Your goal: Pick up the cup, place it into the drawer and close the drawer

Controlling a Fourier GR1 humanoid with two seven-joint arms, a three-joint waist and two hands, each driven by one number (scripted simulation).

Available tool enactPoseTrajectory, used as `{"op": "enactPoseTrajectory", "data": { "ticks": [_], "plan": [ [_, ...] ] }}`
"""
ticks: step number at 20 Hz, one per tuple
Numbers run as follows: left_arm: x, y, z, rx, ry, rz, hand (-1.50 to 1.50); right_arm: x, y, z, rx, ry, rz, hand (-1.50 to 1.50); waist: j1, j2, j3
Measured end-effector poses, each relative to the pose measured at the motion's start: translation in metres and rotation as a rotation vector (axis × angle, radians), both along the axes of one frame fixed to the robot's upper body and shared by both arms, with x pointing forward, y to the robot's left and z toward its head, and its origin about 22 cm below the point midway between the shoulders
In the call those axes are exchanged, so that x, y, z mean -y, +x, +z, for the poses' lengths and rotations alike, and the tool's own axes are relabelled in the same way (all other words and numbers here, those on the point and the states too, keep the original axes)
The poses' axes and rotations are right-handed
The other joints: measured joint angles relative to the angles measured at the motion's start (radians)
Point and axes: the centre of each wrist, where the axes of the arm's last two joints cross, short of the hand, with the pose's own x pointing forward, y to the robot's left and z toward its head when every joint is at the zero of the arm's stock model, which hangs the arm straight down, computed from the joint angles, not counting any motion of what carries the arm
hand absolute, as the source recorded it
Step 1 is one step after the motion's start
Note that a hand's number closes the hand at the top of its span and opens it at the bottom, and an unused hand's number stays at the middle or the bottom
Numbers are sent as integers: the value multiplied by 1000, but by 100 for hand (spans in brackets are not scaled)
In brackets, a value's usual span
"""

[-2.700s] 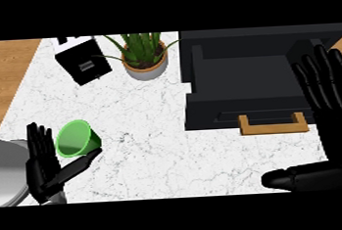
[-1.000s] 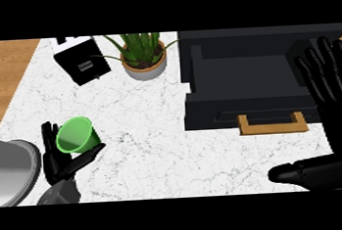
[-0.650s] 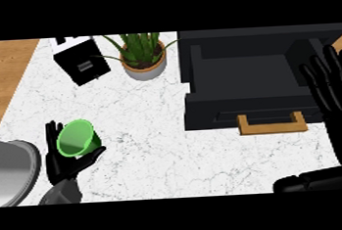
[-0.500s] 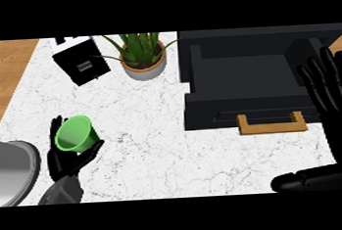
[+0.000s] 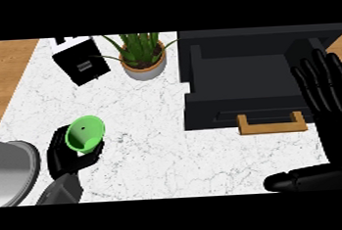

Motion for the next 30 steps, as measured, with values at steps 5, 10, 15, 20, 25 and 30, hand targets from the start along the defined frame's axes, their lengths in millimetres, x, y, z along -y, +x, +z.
{"op": "enactPoseTrajectory", "data": {
  "ticks": [5, 10, 15, 20, 25, 30],
  "plan": [
    [4, 8, 6, 38, 44, 14, 150, 4, -6, -1, 5, -2, -4, -150, 2, -1, 0],
    [10, 15, 11, 58, 84, -125, 150, 1, 1, 5, 4, 3, -1, -150, 4, -1, 0],
    [16, 25, 25, 121, 81, -231, 150, 2, -2, 7, -2, -2, -10, -150, 8, -4, 1],
    [30, 39, 55, 211, 102, -359, 150, 8, -2, 4, -9, -7, -27, -150, 18, -8, 2],
    [57, 49, 97, 270, 104, -464, 150, 9, -6, 4, -16, -4, -25, -150, 19, -9, 2],
    [81, 62, 153, 302, 87, -510, 150, 13, -1, 4, -19, -7, -19, -150, 15, -7, 2]
  ]
}}
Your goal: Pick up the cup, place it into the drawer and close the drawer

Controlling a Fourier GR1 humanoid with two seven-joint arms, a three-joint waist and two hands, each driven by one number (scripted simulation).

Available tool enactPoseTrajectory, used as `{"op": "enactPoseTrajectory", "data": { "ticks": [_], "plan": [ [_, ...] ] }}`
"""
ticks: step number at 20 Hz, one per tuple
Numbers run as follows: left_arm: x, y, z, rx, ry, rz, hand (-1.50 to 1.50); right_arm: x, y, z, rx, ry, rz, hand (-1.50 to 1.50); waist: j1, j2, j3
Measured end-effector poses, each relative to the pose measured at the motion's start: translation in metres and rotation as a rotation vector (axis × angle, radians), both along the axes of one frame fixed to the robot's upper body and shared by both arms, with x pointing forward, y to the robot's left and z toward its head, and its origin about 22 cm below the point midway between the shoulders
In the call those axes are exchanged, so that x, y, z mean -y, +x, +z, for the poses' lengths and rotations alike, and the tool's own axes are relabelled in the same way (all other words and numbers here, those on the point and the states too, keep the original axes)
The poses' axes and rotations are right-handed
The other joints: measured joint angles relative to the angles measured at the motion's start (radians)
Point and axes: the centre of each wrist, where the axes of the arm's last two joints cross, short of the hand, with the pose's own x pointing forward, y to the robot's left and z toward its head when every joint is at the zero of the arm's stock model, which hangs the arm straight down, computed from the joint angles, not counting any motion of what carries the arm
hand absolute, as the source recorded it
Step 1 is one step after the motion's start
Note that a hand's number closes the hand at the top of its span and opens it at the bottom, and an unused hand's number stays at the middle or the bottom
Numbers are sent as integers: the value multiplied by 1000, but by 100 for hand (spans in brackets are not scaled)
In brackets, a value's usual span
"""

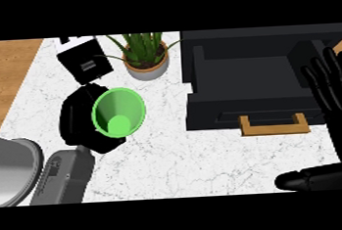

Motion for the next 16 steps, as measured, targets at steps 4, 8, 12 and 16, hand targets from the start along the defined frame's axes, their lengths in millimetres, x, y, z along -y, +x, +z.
{"op": "enactPoseTrajectory", "data": {
  "ticks": [4, 8, 12, 16],
  "plan": [
    [24, 9, 40, 14, 1, -13, 150, 4, 0, 3, 0, -1, -3, -150, -5, 2, 0],
    [46, 22, 77, 26, 16, -31, 150, 4, 3, 1, 13, 2, -6, -150, -8, 3, 0],
    [66, 35, 109, 38, 46, -24, 150, 4, 2, -1, 11, 1, -6, -150, -11, 4, -1],
    [88, 46, 136, 39, 77, -20, 150, 4, 2, 2, 14, -5, -6, -150, -14, 4, -1]
  ]
}}
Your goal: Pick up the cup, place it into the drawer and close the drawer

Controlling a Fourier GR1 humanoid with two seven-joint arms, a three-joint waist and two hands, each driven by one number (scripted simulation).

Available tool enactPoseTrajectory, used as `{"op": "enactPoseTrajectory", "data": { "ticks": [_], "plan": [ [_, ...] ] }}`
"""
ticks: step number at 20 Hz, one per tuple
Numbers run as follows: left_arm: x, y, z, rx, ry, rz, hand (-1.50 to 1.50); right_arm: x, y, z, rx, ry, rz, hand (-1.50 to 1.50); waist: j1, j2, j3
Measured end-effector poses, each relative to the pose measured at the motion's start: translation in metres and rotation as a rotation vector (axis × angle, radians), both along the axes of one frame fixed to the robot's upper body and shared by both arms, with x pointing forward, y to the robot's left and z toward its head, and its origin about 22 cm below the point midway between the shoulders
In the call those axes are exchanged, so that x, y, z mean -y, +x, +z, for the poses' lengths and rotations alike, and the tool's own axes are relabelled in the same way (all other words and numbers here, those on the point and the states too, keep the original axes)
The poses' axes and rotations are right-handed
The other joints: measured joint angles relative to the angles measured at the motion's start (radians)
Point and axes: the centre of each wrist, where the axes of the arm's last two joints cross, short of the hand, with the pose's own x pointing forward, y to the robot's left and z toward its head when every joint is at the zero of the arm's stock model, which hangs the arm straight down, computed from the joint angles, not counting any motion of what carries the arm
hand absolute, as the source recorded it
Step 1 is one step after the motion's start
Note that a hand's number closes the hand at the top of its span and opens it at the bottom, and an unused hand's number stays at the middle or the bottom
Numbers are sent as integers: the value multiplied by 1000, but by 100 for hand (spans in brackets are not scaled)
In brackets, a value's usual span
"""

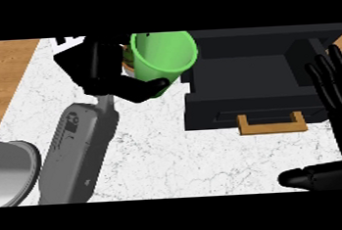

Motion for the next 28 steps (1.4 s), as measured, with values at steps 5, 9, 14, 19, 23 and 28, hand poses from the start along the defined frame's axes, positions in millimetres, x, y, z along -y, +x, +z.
{"op": "enactPoseTrajectory", "data": {
  "ticks": [5, 9, 14, 19, 23, 28],
  "plan": [
    [24, 19, 23, -4, 37, 1, 150, -6, 1, -2, -9, 4, 0, -150, -4, 1, 0],
    [41, 28, 31, -22, 71, -8, 150, -2, 4, -8, -7, -3, -2, -150, -5, 2, 0],
    [68, 41, 41, -55, 114, 4, 150, -2, -2, -8, -1, -2, 8, -150, -13, 3, 0],
    [85, 51, 36, -86, 138, 18, 150, 1, 3, -3, 1, -3, 10, -150, -19, 5, 0],
    [93, 57, 26, -106, 157, 28, 150, 2, 0, -7, -2, 3, 12, -150, -26, 6, 0],
    [105, 62, 23, -143, 181, 28, 150, -4, 5, -4, 6, 4, 18, -150, -37, 9, 0]
  ]
}}
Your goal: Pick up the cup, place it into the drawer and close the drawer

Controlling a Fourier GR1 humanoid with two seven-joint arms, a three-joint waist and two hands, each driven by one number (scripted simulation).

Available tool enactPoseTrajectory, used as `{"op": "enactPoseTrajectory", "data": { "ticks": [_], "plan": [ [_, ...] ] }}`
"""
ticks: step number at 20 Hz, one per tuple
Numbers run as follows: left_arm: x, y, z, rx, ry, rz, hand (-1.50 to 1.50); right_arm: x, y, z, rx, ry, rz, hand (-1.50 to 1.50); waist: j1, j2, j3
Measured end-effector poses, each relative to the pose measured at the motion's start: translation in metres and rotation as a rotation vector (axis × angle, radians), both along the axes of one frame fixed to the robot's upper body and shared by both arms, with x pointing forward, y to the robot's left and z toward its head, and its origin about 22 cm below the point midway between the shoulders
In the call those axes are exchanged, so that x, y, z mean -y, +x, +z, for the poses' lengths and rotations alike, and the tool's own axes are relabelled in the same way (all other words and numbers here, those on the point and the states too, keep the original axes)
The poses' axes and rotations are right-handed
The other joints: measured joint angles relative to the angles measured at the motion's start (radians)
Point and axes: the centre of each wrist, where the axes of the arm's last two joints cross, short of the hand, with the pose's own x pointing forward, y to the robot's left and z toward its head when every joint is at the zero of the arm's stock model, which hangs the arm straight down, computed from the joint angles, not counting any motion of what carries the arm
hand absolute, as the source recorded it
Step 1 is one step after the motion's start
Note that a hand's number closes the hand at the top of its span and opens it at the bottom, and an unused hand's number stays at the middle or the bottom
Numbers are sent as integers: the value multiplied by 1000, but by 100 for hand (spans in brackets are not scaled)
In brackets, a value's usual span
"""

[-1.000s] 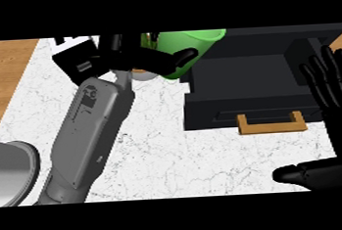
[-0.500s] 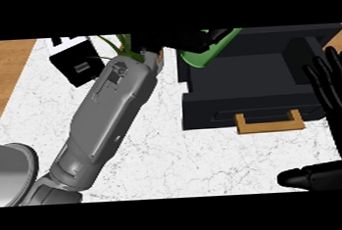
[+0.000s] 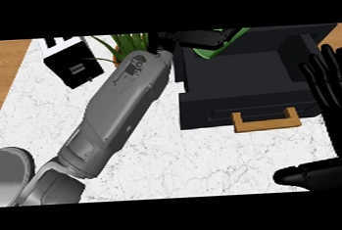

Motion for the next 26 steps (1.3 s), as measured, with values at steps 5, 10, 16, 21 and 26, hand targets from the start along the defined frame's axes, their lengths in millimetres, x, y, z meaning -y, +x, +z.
{"op": "enactPoseTrajectory", "data": {
  "ticks": [5, 10, 16, 21, 26],
  "plan": [
    [4, 5, -10, -27, 59, 7, 150, 0, 4, 1, 6, -5, 14, -150, -13, 4, 0],
    [7, 5, -20, -30, 127, 13, 150, -5, 6, -1, 11, -5, 35, -150, -35, 8, 1],
    [10, 5, -29, -44, 227, 40, -150, -4, 14, 4, 15, -3, 60, -150, -57, 15, 1],
    [13, 2, -33, -38, 286, 59, -150, -7, 14, -1, 20, 4, 77, -150, -68, 17, 1],
    [18, -3, -33, -36, 240, 44, -150, -12, 17, 3, 31, 28, 96, -150, -70, 18, 1]
  ]
}}
